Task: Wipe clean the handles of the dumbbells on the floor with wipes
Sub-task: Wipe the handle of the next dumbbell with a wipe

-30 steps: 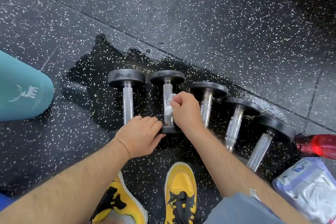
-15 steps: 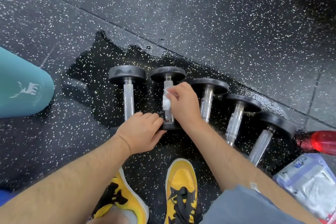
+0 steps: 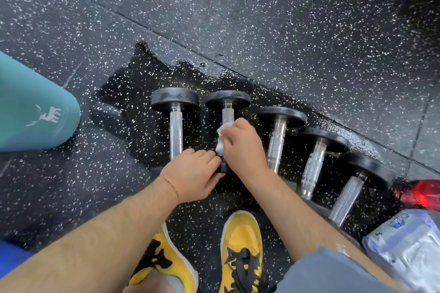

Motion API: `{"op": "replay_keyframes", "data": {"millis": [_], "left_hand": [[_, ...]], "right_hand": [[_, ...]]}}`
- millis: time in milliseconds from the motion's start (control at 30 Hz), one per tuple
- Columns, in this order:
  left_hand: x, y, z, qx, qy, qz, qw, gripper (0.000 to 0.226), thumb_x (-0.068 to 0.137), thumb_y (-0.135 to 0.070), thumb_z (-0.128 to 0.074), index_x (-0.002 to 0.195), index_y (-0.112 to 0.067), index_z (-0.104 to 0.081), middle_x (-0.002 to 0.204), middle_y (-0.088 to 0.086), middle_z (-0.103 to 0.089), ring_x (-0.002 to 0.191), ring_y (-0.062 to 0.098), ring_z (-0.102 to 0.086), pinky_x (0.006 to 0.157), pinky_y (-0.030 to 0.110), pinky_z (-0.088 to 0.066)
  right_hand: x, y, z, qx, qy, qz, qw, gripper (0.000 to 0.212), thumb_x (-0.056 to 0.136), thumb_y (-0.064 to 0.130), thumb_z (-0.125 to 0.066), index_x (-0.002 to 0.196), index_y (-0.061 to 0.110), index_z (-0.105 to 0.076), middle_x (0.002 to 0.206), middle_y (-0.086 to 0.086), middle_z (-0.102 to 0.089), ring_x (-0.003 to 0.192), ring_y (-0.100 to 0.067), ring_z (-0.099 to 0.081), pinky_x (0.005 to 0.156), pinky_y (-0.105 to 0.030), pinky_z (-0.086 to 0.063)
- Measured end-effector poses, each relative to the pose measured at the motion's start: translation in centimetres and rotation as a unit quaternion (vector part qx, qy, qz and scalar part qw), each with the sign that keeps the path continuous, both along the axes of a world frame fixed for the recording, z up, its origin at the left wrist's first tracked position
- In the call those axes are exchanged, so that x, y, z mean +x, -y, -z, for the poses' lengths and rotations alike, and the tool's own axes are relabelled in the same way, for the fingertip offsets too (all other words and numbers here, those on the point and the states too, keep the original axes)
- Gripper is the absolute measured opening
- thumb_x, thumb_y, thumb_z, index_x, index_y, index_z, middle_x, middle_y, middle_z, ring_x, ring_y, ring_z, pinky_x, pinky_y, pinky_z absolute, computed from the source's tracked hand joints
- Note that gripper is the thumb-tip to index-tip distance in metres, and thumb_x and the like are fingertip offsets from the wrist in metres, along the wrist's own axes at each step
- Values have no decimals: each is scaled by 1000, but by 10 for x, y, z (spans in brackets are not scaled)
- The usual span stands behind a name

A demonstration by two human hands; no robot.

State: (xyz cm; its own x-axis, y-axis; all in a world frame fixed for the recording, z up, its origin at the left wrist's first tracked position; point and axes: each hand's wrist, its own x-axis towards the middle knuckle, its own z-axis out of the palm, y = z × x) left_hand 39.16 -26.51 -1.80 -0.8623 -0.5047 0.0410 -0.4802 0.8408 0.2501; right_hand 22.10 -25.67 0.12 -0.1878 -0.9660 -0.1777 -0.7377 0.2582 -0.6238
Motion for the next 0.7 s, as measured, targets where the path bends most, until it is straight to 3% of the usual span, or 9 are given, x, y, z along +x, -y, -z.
{"op": "replay_keyframes", "data": {"millis": [233,533,633,700], "left_hand": [[0,-1,-1,5,-11,0,1000,33,96,-42,-44,86,-16,-61,76,-2,-58,61,20,-58,54,36,-48],[0,-1,1,3,-15,-2,1000,32,95,-41,-45,85,-15,-61,76,-1,-58,61,21,-58,53,35,-46],[0,0,1,1,-11,2,1000,32,95,-41,-45,86,-16,-62,77,-2,-58,61,21,-58,54,34,-44],[-1,1,0,-3,-9,0,1000,33,95,-42,-44,88,-15,-63,77,-2,-59,61,20,-58,54,34,-44]], "right_hand": [[-6,10,4,0,0,20,1000,17,96,14,-61,100,11,-77,93,1,-54,87,-20,-56,79,-38,-52],[-3,13,4,3,-9,14,1000,19,94,10,-58,88,10,-76,90,-2,-53,85,-24,-54,73,-39,-50],[-3,5,-1,19,-5,-22,1000,18,93,9,-60,92,12,-78,92,4,-52,88,-21,-54,73,-35,-47],[-11,10,1,38,2,6,999,14,94,14,-63,97,16,-76,94,4,-56,88,-19,-56,77,-34,-47]]}}
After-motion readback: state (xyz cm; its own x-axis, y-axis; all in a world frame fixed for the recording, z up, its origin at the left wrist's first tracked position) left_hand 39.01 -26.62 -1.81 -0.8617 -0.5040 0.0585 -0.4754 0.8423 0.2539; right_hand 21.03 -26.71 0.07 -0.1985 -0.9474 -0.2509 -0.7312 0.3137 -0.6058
